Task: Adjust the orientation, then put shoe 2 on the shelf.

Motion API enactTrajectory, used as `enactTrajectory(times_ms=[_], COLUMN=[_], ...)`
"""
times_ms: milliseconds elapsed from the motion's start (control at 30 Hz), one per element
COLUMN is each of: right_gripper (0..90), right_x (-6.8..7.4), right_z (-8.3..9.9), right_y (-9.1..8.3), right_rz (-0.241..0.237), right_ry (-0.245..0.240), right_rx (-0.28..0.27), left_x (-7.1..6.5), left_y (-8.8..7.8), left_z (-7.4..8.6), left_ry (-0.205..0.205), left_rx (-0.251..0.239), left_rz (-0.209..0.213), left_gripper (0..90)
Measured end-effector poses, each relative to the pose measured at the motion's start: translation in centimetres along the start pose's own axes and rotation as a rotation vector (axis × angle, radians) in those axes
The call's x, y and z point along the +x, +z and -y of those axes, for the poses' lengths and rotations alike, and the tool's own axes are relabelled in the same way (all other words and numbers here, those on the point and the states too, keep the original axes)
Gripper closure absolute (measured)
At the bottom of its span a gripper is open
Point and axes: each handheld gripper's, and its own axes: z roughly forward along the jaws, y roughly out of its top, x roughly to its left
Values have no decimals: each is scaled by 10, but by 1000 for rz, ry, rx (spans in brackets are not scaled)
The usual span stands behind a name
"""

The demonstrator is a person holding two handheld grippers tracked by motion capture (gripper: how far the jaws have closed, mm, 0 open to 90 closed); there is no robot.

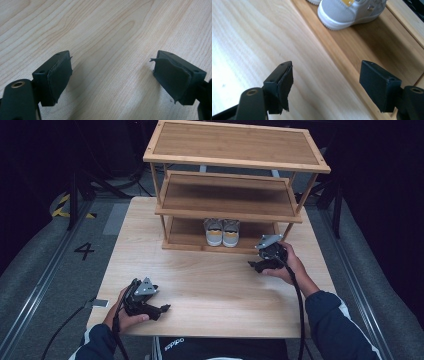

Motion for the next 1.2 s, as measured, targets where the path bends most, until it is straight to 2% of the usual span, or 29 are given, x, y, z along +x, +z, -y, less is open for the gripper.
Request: enactTrajectory(times_ms=[200,433,533,600,700,733,767,800,867,900,1100,1200], right_gripper=[258,240,228,224,214,214,215,226,226,228,228,229], right_x=[4,11,13,16,20,20,22,24,27,26,22,19], right_z=[15,49,67,81,105,105,113,124,148,153,185,201], right_y=[-9,-27,-39,-48,-61,-61,-65,-71,-79,-81,-95,-96], right_rz=[-17,-5,1,-12,-23,-23,-21,-18,-13,-9,18,43], right_ry=[-5,11,30,58,68,68,76,74,102,109,242,305], right_rx=[-10,-8,-19,-39,-44,-44,-49,-69,-87,-90,-104,-96], left_x=[0,0,0,-1,-1,-1,-1,-2,-2,-2,-2,-2], left_y=[0,0,0,0,0,0,-1,-1,-1,-1,-1,-1], left_z=[0,0,0,0,1,1,1,1,1,1,1,1], left_ry=[-2,-1,-2,-6,-6,-6,-6,-13,-18,-18,-18,-21], left_rx=[-1,-1,-1,-1,1,1,-1,0,-1,-1,-2,-1], left_rz=[2,0,1,-4,-13,-13,-18,-20,-22,-21,-21,-27], left_gripper=[153,153,153,153,153,153,153,153,153,153,154,153])
